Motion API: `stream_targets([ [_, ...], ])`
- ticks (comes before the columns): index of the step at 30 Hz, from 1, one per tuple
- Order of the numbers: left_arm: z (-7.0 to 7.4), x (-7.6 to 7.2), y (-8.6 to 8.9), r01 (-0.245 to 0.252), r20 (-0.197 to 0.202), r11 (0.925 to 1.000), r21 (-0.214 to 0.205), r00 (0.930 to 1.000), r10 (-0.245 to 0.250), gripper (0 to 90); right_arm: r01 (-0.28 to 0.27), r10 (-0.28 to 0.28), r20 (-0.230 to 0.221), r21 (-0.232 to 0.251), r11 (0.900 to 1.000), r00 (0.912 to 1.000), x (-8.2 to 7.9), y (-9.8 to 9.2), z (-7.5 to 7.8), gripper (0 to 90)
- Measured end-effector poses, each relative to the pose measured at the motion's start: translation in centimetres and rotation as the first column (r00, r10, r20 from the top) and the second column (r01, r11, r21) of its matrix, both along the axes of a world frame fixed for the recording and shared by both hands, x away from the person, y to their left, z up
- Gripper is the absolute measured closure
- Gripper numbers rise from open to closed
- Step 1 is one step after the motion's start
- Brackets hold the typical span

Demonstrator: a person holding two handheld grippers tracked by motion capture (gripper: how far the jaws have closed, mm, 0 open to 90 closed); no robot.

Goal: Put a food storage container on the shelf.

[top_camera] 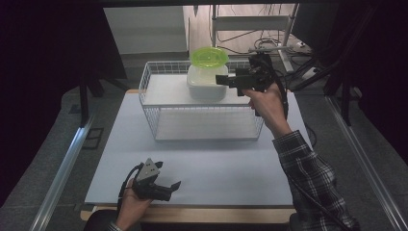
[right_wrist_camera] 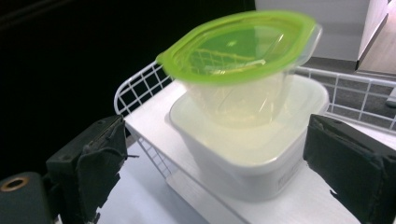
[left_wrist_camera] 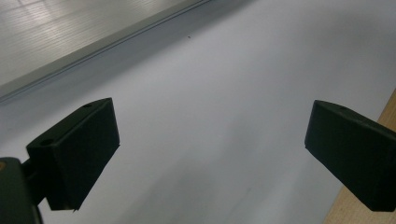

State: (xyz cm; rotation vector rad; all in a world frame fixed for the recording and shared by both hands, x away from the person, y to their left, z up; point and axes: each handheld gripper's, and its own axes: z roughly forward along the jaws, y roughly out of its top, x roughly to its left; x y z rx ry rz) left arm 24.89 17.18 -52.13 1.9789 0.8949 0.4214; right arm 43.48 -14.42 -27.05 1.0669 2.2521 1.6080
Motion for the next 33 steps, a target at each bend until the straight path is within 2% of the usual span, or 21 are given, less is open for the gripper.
stream_targets([
  [3, 0.0, 0.0, 0.0, 0.000, 0.000, 1.0000, -0.001, 1.0000, 0.000, 2.9, -0.023, 0.023, 0.016, -0.016, 0.9996, 0.9996, -0.7, 0.1, -0.4, 6.5],
  [12, 0.0, 0.0, 0.1, 0.004, -0.003, 0.9999, -0.015, 1.0000, -0.004, 2.9, -0.058, 0.059, 0.024, -0.039, 0.9975, 0.9980, -2.1, 0.0, -1.7, 6.0],
  [21, 0.0, 0.0, 0.0, 0.026, 0.003, 0.9991, -0.033, 0.9996, -0.026, 2.5, -0.077, 0.080, 0.034, -0.078, 0.9939, 0.9962, -3.3, -0.4, -3.4, 5.8],
  [27, 0.0, 0.0, 0.2, 0.028, 0.007, 0.9982, -0.052, 0.9996, -0.027, 2.4, -0.079, 0.085, 0.056, -0.110, 0.9908, 0.9948, -4.2, -0.6, -4.3, 4.4],
  [33, -0.3, 0.2, 0.1, 0.048, -0.029, 0.9965, -0.068, 0.9983, -0.051, 2.7, -0.094, 0.104, 0.074, -0.134, 0.9865, 0.9918, -5.1, -0.7, -5.3, 4.0],
])
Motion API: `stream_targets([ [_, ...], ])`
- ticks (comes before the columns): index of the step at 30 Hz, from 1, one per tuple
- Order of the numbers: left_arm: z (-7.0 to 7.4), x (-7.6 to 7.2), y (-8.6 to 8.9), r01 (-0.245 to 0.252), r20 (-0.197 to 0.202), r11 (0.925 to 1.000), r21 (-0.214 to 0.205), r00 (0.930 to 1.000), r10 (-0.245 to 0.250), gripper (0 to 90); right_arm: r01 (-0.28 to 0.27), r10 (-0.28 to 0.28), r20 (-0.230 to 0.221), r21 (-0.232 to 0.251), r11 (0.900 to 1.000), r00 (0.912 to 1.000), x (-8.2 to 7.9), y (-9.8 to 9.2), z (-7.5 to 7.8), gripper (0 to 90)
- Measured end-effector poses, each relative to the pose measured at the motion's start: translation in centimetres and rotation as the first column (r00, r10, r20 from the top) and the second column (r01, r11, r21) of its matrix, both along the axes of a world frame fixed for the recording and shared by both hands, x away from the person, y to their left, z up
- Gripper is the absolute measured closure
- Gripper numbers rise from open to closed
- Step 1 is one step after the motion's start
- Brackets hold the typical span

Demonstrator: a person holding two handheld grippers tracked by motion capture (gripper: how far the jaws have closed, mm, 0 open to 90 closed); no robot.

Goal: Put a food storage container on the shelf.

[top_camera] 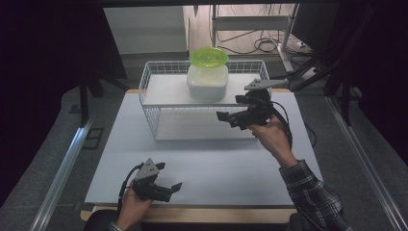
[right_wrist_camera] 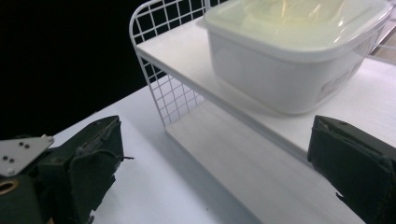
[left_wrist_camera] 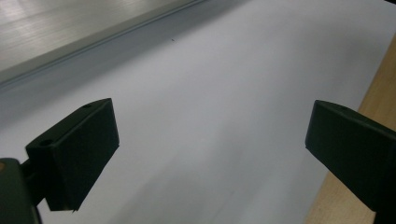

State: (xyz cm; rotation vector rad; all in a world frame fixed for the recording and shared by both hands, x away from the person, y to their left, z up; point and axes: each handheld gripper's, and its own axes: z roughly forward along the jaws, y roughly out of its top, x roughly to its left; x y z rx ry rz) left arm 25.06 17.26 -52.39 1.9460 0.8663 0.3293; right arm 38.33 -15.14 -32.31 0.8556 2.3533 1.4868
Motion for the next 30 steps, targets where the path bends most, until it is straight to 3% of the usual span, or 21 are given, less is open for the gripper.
stream_targets([
  [9, -0.1, 0.0, -0.1, 0.004, -0.012, 1.0000, -0.002, 0.9999, -0.004, 2.9, -0.001, 0.001, 0.006, -0.017, 0.9999, 1.0000, -1.2, -0.2, -1.8, 3.5],
  [18, -0.3, 0.1, -0.3, 0.011, -0.008, 0.9995, 0.029, 0.9999, -0.011, 2.0, 0.004, -0.002, 0.030, -0.053, 0.9986, 0.9995, -2.3, -0.5, -3.7, 3.6],
  [30, -0.4, 0.0, -0.5, 0.019, -0.001, 0.9985, 0.051, 0.9998, -0.019, 1.9, 0.047, -0.043, 0.044, -0.099, 0.9940, 0.9981, -3.4, -1.7, -7.1, 2.3],
])
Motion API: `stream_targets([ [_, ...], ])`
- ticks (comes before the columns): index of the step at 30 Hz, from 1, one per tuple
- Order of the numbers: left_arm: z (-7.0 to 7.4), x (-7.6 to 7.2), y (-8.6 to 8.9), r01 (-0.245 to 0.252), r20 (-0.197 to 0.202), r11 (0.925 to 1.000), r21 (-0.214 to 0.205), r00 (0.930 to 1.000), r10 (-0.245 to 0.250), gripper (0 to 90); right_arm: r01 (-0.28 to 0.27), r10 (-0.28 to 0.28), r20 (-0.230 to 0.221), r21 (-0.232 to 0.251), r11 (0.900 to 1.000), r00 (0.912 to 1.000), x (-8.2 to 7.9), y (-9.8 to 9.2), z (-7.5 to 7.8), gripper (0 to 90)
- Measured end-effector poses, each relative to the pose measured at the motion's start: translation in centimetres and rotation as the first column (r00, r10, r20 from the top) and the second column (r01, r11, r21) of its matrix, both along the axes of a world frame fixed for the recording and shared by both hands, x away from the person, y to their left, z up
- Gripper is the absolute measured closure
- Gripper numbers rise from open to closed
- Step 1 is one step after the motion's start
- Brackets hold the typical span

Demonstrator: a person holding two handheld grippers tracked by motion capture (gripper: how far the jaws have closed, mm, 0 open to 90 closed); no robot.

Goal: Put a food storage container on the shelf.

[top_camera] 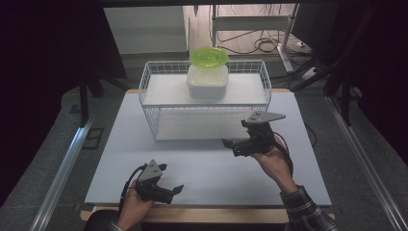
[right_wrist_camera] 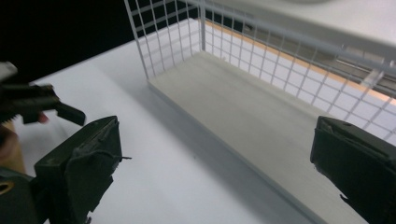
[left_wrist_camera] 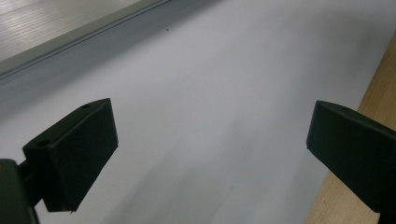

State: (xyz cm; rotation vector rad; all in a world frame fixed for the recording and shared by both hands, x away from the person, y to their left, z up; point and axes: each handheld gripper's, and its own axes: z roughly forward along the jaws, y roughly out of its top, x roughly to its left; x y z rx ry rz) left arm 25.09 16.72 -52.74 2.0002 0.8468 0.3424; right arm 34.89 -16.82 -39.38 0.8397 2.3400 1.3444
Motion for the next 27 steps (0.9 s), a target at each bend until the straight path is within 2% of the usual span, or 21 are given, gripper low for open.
stream_targets([
  [15, 0.0, 0.0, 0.0, -0.001, -0.001, 1.0000, 0.000, 1.0000, 0.001, 1.9, 0.039, -0.039, -0.002, -0.006, 0.9992, 0.9992, -1.1, -2.1, -3.2, 1.8],
  [27, 0.0, 0.0, 0.0, -0.003, -0.001, 1.0000, 0.005, 1.0000, 0.003, 1.8, 0.096, -0.096, -0.018, -0.014, 0.9953, 0.9952, -2.3, -4.3, -5.7, 1.7],
])
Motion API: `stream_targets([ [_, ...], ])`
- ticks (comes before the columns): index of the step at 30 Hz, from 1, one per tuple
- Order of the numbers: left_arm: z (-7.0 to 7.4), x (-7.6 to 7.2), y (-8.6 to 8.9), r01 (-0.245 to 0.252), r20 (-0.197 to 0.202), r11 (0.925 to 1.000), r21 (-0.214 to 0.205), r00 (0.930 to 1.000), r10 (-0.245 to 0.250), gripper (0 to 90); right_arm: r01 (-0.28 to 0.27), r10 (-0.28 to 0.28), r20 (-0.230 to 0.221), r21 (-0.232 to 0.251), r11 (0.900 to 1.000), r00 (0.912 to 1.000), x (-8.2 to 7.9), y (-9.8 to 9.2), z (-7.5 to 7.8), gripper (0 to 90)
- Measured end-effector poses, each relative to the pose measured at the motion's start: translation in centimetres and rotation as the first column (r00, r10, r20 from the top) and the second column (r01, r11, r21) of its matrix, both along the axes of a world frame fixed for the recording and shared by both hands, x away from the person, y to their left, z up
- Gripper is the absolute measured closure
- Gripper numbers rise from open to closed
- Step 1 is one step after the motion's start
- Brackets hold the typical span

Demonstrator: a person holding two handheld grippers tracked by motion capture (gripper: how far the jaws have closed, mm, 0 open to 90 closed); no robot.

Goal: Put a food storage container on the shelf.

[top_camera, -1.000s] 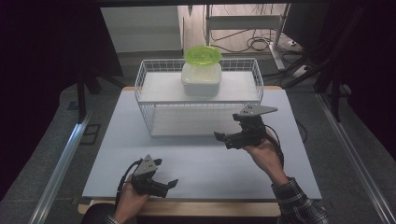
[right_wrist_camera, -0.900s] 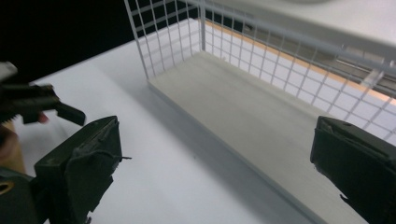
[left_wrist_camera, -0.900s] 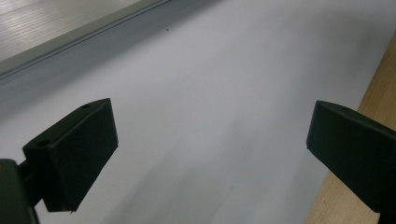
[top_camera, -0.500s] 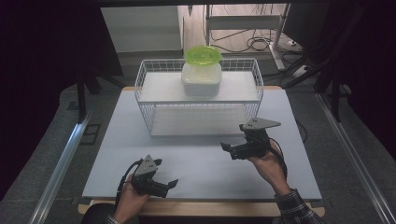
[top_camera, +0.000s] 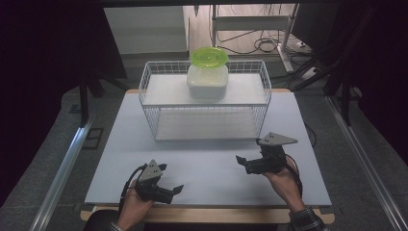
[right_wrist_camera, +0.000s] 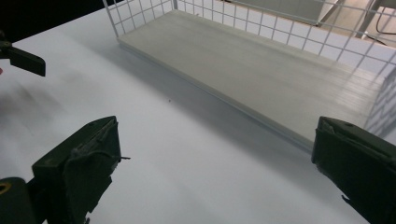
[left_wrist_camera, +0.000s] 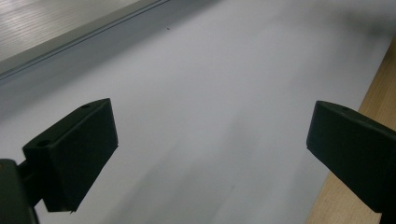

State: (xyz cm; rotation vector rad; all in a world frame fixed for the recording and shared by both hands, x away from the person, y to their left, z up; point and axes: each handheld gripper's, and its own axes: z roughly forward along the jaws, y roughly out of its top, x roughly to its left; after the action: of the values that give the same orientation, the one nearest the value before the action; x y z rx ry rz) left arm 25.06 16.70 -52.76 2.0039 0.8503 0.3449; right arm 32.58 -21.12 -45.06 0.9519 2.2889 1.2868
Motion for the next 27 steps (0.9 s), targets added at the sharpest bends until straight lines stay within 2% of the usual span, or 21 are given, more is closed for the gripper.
stream_targets([
  [10, 0.0, 0.0, -0.1, 0.001, 0.002, 1.0000, 0.000, 1.0000, -0.001, 1.6, 0.053, -0.053, 0.004, -0.018, 0.9984, 0.9986, -1.3, -1.3, -2.0, 1.7],
  [13, 0.0, 0.0, -0.1, 0.000, 0.001, 1.0000, 0.001, 1.0000, 0.000, 1.5, 0.057, -0.057, -0.002, -0.022, 0.9982, 0.9984, -1.8, -1.5, -2.5, 1.6],
  [20, -0.1, 0.0, -0.2, 0.001, 0.001, 1.0000, 0.010, 1.0000, -0.001, 1.4, 0.055, -0.055, -0.002, -0.064, 0.9965, 0.9985, -2.5, -1.8, -3.6, 1.2],
  [24, -0.2, 0.0, -0.3, 0.002, -0.001, 0.9997, 0.025, 1.0000, -0.002, 1.4, 0.058, -0.060, -0.026, -0.072, 0.9957, 0.9979, -2.8, -2.1, -4.5, 1.1],
  [27, -0.3, 0.0, -0.4, 0.001, -0.002, 0.9994, 0.036, 1.0000, -0.001, 1.4, 0.055, -0.060, -0.045, -0.102, 0.9932, 0.9972, -2.9, -2.2, -5.2, 1.1],
])
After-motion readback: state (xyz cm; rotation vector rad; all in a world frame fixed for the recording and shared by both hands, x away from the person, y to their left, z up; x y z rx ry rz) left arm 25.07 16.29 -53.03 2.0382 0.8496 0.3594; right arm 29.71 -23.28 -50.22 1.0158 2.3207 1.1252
